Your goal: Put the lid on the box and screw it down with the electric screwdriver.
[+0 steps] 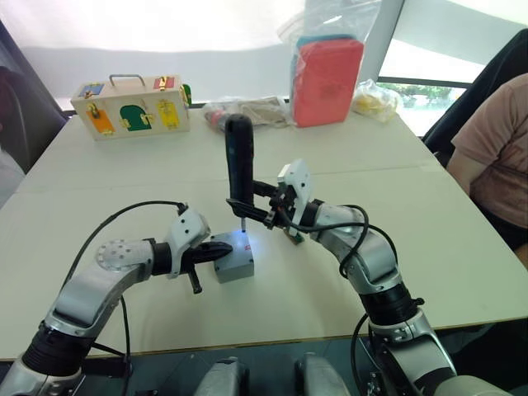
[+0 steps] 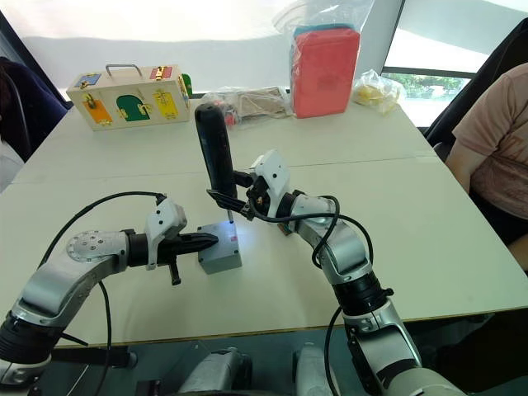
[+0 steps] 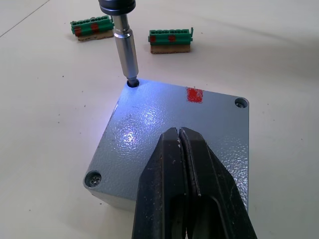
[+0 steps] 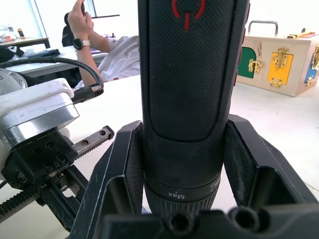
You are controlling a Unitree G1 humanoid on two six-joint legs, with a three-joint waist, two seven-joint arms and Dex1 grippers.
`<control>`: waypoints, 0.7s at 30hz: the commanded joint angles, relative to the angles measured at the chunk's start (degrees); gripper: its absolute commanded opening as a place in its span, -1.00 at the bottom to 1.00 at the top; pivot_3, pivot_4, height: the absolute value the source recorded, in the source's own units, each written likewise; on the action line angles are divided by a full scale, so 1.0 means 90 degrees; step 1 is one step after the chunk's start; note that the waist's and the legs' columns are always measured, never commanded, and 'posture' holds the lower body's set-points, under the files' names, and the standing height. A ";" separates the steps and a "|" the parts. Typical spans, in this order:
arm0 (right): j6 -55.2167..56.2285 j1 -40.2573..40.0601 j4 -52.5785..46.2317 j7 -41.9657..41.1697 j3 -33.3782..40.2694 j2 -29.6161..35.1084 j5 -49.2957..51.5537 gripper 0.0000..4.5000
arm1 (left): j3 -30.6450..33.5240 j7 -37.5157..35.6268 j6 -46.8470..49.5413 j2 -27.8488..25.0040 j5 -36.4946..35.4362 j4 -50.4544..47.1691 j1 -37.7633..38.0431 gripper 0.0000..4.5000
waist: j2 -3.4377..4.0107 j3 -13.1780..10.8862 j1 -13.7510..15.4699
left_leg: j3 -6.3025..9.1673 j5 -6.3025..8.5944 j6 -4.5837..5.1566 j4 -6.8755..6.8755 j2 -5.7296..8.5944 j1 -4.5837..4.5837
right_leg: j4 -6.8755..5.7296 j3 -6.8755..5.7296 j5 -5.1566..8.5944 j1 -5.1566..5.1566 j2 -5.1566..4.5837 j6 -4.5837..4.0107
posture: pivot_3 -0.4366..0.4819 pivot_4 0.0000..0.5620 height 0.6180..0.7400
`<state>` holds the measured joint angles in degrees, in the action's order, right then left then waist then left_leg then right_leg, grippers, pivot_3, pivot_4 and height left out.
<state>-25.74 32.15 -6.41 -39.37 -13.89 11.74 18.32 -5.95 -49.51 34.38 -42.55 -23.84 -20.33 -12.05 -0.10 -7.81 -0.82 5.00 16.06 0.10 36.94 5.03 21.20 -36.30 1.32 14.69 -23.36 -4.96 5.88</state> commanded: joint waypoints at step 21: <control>-0.2547 0.2074 -0.0619 0.0768 0.2314 0.0341 0.2147 -0.22 | -0.0010 -0.0401 0.0100 0.0049 -0.0048 0.0586 -0.0442 -1.00 | 0.0022 -0.0078 0.0015 | 0.0008 0.0001 0.0002 -0.0004 0.0005 0.0047 | 0.0008 -0.0005 -0.0003 -0.0015 -0.0007 -0.0001 | -0.05 -0.47 1.00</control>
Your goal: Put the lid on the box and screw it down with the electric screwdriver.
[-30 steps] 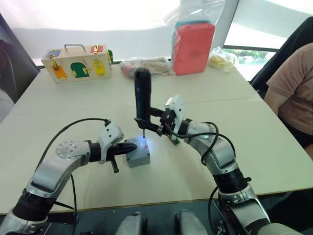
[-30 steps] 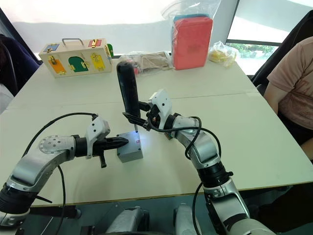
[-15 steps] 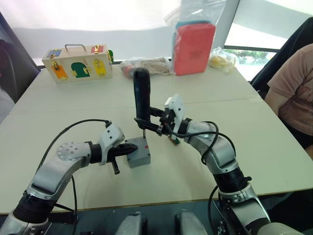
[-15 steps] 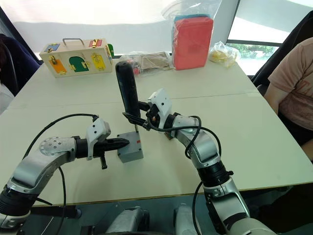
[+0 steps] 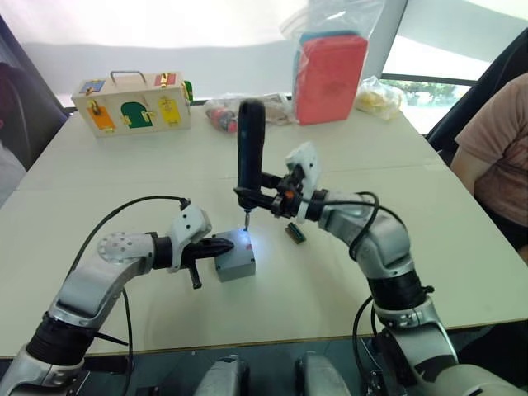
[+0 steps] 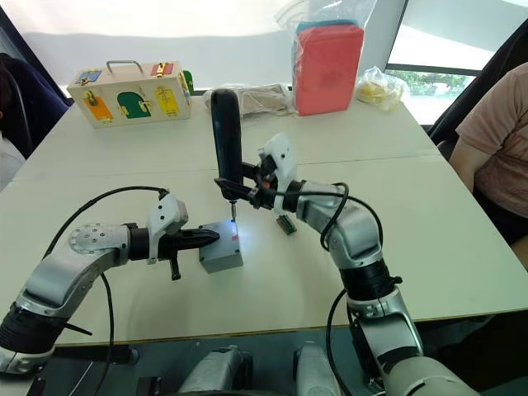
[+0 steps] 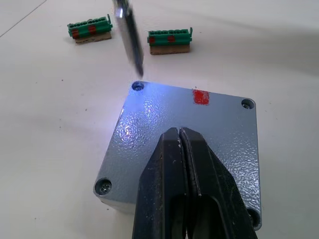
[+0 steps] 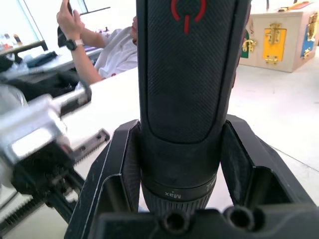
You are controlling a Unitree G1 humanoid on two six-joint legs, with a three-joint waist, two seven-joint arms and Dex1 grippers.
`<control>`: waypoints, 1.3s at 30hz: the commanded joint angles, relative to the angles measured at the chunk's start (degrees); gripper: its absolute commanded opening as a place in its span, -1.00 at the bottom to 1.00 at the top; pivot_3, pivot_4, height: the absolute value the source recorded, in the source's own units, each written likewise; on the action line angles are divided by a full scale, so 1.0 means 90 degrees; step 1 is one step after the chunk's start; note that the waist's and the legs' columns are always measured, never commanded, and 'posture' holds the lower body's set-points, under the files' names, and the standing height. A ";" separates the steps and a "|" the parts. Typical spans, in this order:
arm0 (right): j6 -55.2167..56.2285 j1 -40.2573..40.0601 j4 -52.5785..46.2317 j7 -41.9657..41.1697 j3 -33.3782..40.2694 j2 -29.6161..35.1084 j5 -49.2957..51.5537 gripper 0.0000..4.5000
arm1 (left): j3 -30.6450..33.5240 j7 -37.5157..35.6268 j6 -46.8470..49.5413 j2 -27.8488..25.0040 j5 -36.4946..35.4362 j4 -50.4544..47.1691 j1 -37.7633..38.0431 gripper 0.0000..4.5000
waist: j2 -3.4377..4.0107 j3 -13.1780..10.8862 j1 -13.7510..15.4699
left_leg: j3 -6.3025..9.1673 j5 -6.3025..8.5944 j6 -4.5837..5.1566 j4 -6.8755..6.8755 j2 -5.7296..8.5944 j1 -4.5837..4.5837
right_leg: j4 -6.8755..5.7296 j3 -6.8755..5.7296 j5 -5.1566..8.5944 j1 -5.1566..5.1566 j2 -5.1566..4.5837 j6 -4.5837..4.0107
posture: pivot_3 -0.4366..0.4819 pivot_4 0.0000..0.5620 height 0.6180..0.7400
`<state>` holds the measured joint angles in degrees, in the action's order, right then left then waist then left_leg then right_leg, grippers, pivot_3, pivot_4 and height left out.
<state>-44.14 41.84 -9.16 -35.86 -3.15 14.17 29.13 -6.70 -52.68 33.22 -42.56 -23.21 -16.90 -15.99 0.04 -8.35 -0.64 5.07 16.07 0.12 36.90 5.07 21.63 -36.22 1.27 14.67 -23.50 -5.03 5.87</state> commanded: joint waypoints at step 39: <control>-0.4854 0.2702 0.5261 -0.0625 -0.1667 0.3238 0.0084 0.47 | 0.0626 -0.0618 0.1174 -0.0760 -0.1462 -0.1154 -0.0319 -1.00 | 0.0007 -0.0153 -0.0016 | -0.0039 -0.0030 -0.0041 0.0054 -0.0001 0.0199 | -0.0034 0.0006 -0.0016 -0.0198 -0.0002 0.0005 | -0.05 -0.47 1.00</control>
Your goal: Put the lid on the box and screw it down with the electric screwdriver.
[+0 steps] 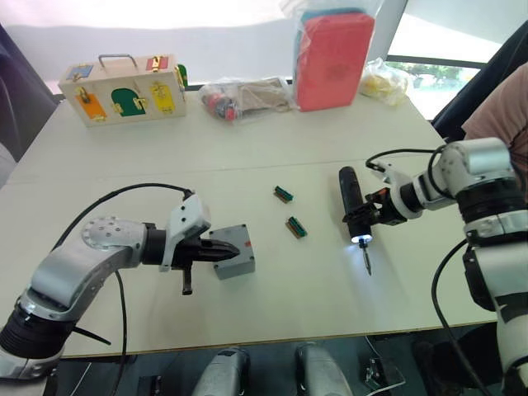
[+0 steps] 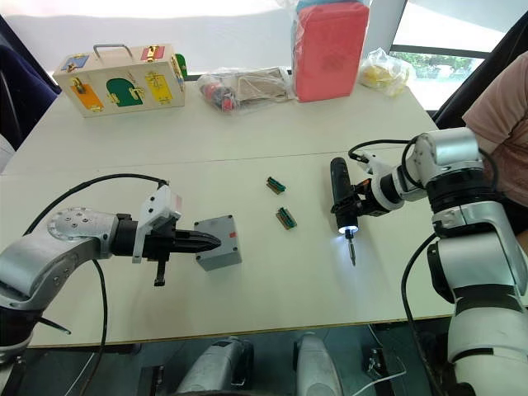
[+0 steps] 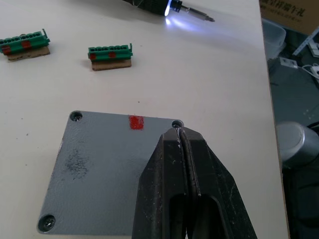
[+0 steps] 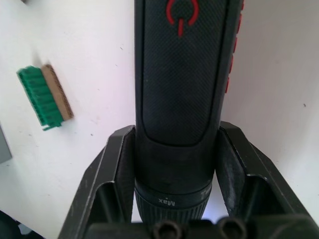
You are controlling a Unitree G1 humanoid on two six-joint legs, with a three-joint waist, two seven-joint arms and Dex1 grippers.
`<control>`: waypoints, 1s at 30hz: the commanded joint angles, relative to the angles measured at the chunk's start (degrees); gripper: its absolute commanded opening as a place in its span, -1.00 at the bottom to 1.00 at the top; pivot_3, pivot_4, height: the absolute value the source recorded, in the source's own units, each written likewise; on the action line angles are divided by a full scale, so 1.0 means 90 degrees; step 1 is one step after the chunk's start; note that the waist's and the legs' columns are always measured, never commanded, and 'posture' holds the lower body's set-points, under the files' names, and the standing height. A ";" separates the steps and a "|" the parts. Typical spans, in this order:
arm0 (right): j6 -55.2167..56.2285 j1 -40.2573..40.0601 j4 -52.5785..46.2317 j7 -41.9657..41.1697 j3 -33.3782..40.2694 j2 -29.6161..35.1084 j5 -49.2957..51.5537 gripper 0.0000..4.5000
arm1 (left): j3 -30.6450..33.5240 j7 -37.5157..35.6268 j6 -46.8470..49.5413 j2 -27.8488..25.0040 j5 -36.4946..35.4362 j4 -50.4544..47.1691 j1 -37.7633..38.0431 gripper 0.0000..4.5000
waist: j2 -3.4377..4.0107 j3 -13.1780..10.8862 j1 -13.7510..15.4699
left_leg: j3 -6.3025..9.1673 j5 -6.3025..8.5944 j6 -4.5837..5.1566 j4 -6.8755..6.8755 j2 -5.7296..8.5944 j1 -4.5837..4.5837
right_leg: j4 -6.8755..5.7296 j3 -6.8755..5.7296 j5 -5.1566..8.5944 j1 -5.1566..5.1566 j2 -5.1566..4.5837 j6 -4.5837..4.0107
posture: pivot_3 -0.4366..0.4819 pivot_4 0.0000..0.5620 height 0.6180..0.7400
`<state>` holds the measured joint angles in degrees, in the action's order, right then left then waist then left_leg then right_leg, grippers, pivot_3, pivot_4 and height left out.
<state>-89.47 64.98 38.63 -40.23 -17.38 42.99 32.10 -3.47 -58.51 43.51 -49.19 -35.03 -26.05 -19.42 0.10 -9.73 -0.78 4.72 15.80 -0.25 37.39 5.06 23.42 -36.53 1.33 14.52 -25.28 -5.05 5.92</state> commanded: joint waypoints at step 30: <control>0.3599 -0.6240 -0.8461 -0.3065 0.2225 0.1757 0.1734 0.99 | 0.3974 -0.0328 0.1389 -0.0700 -0.1468 -0.1298 0.5152 -1.00 | -0.0007 -0.0001 0.0153 | 0.0011 0.0039 0.0059 0.0061 -0.0007 -0.0042 | 0.0011 -0.0006 0.0008 0.0088 -0.0008 -0.0009 | -0.05 -0.47 1.00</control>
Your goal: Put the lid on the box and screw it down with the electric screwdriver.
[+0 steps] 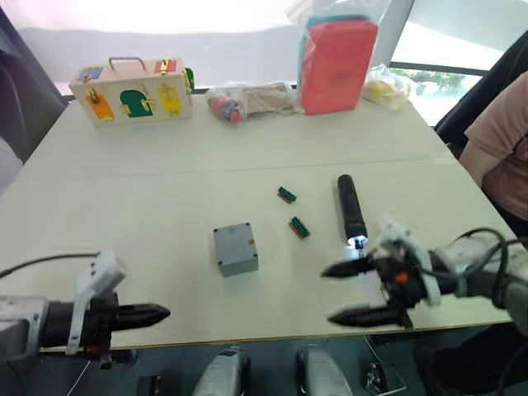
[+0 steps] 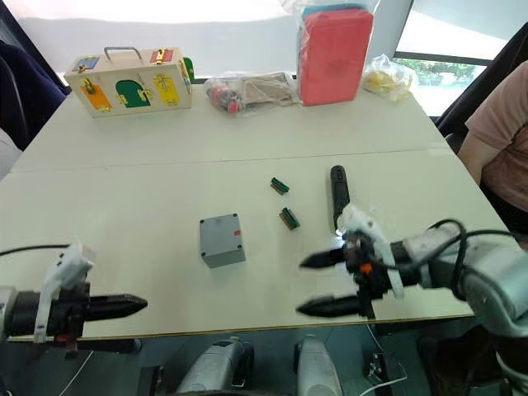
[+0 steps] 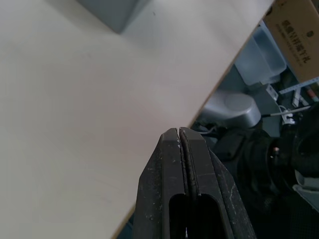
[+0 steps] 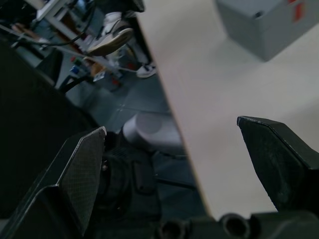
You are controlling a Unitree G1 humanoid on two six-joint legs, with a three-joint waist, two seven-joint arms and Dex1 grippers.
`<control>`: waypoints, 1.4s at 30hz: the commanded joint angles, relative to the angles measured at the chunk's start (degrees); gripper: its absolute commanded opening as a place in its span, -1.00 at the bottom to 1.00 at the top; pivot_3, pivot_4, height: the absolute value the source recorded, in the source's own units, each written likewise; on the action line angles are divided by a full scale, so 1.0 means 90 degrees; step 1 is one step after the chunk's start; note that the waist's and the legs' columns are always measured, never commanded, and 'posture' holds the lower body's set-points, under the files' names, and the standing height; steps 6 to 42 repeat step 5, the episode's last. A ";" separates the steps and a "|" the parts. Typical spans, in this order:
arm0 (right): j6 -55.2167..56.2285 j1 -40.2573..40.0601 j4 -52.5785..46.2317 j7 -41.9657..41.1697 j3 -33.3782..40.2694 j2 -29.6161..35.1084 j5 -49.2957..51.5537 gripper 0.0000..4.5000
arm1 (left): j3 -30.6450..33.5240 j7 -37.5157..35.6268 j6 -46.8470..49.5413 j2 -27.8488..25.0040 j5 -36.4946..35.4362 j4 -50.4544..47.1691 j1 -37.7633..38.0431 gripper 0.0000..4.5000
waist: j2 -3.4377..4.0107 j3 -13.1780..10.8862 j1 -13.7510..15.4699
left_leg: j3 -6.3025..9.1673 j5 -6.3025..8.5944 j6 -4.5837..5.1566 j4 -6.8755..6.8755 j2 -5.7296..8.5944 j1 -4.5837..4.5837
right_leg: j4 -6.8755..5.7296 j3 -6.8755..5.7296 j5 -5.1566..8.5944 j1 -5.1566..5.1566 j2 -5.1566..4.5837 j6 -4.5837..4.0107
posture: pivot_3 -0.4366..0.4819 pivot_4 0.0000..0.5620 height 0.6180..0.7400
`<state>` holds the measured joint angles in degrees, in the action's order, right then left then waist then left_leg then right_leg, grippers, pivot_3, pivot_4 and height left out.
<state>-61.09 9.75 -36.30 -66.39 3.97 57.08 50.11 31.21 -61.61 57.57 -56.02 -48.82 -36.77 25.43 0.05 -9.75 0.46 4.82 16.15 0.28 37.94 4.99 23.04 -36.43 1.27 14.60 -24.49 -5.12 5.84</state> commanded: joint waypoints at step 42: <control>0.0668 -0.0337 -0.0130 -0.0075 -0.0355 0.0209 -0.0357 0.99 | 0.0066 0.0105 -0.0302 0.0239 0.0035 -0.0171 0.0367 -1.00 | -0.0004 0.0002 0.0050 | 0.0003 0.0002 0.0001 0.0000 0.0000 0.0000 | 0.0019 -0.0003 0.0004 0.0011 -0.0001 -0.0009 | -0.05 -0.47 1.00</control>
